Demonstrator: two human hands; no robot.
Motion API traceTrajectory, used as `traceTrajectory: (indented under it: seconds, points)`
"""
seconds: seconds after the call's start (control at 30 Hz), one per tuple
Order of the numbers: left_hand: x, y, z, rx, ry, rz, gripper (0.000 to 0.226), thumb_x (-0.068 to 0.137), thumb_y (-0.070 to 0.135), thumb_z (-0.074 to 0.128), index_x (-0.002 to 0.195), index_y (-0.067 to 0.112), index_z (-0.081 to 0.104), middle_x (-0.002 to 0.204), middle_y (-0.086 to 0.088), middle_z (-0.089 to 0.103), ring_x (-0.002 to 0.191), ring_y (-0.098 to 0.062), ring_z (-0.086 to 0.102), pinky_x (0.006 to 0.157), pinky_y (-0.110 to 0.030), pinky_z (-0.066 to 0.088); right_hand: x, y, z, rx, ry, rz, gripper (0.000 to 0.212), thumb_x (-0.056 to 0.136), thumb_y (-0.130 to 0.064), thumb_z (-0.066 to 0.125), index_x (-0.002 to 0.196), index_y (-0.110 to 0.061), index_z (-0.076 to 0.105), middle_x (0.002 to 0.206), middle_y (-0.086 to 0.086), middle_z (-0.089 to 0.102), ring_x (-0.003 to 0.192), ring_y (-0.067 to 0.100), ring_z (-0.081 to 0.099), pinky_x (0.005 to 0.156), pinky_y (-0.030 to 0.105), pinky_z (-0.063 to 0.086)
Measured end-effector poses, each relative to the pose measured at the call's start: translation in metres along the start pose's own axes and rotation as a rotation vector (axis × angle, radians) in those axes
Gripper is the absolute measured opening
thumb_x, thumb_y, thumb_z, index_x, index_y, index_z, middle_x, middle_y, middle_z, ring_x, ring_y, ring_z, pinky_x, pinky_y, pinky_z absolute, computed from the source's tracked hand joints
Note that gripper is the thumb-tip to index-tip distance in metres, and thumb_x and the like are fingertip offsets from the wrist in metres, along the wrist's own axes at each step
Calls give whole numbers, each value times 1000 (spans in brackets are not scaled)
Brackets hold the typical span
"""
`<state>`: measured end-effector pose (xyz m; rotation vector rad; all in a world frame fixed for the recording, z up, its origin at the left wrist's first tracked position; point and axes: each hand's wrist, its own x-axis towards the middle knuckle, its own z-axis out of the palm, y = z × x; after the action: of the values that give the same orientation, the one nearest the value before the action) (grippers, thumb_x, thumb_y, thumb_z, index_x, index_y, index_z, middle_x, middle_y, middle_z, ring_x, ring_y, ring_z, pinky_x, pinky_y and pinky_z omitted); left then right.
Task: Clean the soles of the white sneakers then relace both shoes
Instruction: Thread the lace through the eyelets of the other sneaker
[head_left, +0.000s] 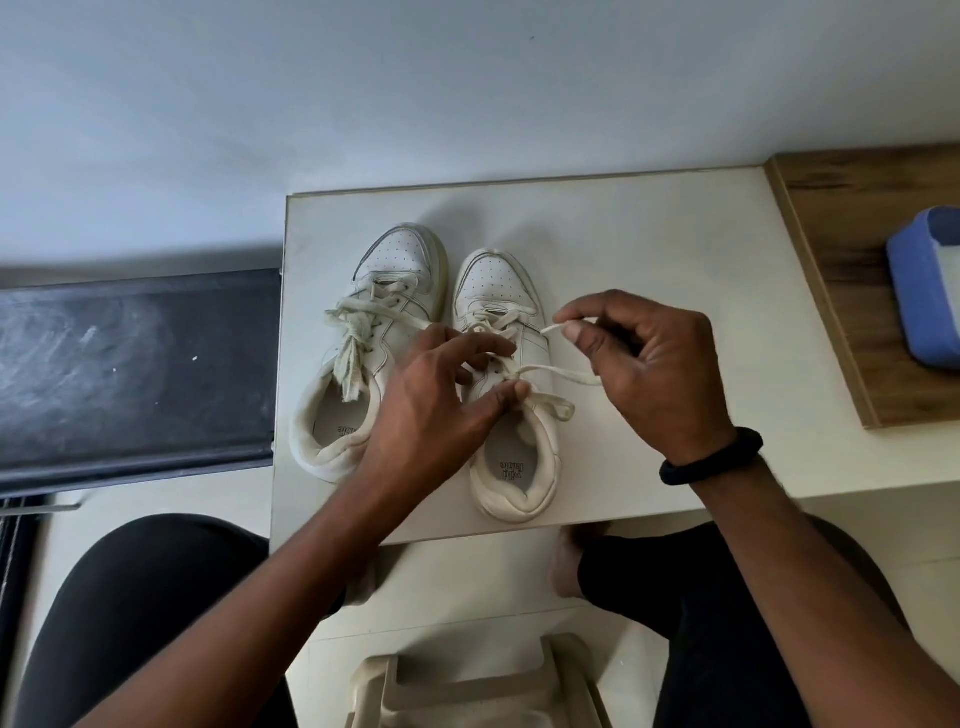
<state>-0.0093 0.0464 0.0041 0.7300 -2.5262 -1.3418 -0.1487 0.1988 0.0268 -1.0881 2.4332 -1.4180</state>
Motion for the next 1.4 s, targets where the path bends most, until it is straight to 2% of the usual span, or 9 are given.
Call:
traceTrajectory:
  seconds: [0.07,0.2,0.47,0.6,0.83,1.0,1.1,1.2,1.4]
  points:
    - [1,-2,-2,-2,-3,10,25,87,43,82,110,36,78,103,14,61,91,3,61,70,-4,43,0,1,-1,-21,-60,-5,6,91,-14,72,92,-11,77,69,-27,61,63,-2,63,61,7,42]
    - [4,-6,0,31,55,102,20,87,36,82,101,22,81,97,9,67,81,6,62,67,-5,42,-2,2,-3,-71,-172,12,11,87,-23,74,81,-14,72,67,-14,66,62,10,64,57,18,47]
    - [15,-12,-13,140,-46,230,16,90,20,79,106,18,83,100,5,72,79,15,55,73,0,37,-7,-2,7,-112,-263,15,17,85,-22,77,72,-16,67,62,-12,64,53,5,56,53,8,36]
    - [15,-13,-12,151,-15,264,11,90,15,80,101,16,83,96,4,72,78,16,55,74,0,38,-9,-3,9,-128,-261,25,17,85,-26,76,72,-18,67,62,-12,65,54,7,59,53,19,46]
    - [11,-9,-11,158,13,286,5,93,20,79,95,17,82,90,6,69,72,0,60,67,-11,45,-8,-2,9,-125,-246,73,17,86,-24,77,74,-17,68,61,-10,66,55,10,62,56,33,54]
    - [10,-9,-10,136,14,258,5,93,23,78,94,19,81,89,7,67,75,-5,64,68,-28,54,-10,-2,13,-77,-240,146,15,87,-25,77,77,-16,69,65,-9,70,62,11,69,61,38,58]
    - [11,-8,-9,134,16,246,6,93,24,78,94,19,80,88,8,66,75,-5,63,69,-30,55,-10,-4,17,-18,-220,222,15,89,-23,76,79,-15,69,63,-8,70,62,7,70,62,34,60]
    - [11,-7,-9,133,18,231,7,94,25,78,96,19,80,88,9,65,76,-3,62,69,-29,55,-10,-7,19,77,-214,324,14,92,-18,73,80,-13,69,60,-6,69,52,1,63,56,21,49]
    - [10,-7,-9,130,22,235,7,94,23,77,97,18,81,90,8,66,77,-4,63,70,-33,57,-10,-12,21,298,-199,501,14,93,-14,71,80,-9,71,60,1,70,44,10,53,49,21,45]
